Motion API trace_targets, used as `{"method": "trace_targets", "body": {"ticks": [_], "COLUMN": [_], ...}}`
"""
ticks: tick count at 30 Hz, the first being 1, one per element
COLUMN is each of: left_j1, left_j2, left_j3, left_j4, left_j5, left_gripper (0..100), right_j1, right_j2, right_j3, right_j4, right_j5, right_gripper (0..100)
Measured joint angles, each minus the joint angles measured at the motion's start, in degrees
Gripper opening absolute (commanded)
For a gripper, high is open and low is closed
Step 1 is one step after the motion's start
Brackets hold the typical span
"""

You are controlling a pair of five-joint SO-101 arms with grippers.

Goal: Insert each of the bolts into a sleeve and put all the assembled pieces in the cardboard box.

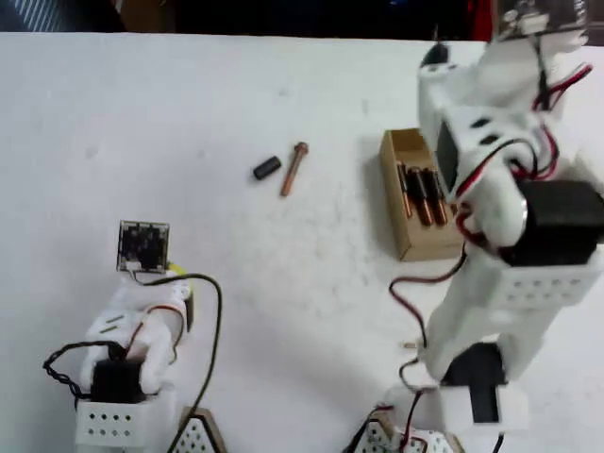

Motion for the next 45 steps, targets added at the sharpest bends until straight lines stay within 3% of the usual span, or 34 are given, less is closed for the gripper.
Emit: {"method": "trace_targets", "body": {"ticks": [17,31,36,45], "left_j1": [0.0,0.0,0.0,0.0], "left_j2": [0.0,0.0,0.0,0.0], "left_j3": [0.0,2.7,2.7,4.3], "left_j4": [0.0,-1.3,-1.3,-1.6], "left_j5": [0.0,-0.1,-4.1,-4.7], "left_gripper": [2,2,2,2], "right_j1": [-7.2,-10.7,-10.9,-17.1], "right_j2": [-1.7,-1.6,-1.6,-1.6], "right_j3": [23.3,47.7,53.5,59.4], "right_j4": [-1.7,-21.9,-27.2,-33.9], "right_j5": [-0.2,-5.4,-6.8,-10.4], "right_gripper": [15.6,15.6,15.6,15.6]}}
